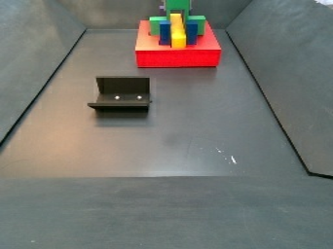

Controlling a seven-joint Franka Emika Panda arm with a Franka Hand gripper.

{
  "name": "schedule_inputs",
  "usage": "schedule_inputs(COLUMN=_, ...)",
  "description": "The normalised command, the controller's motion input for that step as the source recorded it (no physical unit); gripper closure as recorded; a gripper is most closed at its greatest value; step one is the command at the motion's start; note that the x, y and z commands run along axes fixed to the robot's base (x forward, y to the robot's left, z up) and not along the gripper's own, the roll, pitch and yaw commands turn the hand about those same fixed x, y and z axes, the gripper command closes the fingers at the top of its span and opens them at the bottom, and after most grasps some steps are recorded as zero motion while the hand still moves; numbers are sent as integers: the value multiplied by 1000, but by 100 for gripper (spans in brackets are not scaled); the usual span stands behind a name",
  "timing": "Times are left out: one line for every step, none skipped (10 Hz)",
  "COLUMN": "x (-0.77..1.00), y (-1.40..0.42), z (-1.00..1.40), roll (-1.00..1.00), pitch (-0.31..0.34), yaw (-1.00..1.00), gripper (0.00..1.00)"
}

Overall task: Pick up the green object. Move up. Move to above the board. Insert the green object.
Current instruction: Insert the green object.

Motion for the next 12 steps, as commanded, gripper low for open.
schedule_inputs(x=49, y=-63, z=-97, roll=-37, pitch=-57, yaw=31, gripper=100)
schedule_inputs(x=37, y=-54, z=-103, roll=-16, pitch=-60, yaw=9, gripper=100)
schedule_inputs(x=31, y=0, z=-117, roll=0, pitch=-47, yaw=0, gripper=100)
schedule_inputs(x=74, y=0, z=-203, roll=0, pitch=-51, yaw=11, gripper=100)
schedule_inputs(x=97, y=23, z=-211, roll=4, pitch=-40, yaw=14, gripper=100)
schedule_inputs(x=109, y=0, z=-206, roll=0, pitch=-37, yaw=29, gripper=100)
schedule_inputs(x=83, y=0, z=-289, roll=0, pitch=-70, yaw=0, gripper=100)
schedule_inputs(x=49, y=0, z=-394, roll=3, pitch=-97, yaw=0, gripper=100)
schedule_inputs(x=23, y=0, z=-474, roll=44, pitch=-104, yaw=0, gripper=100)
schedule_inputs(x=6, y=0, z=-520, roll=59, pitch=-109, yaw=0, gripper=100)
schedule_inputs(x=0, y=0, z=-540, roll=61, pitch=-116, yaw=0, gripper=100)
schedule_inputs(x=0, y=0, z=-351, roll=63, pitch=-60, yaw=0, gripper=100)
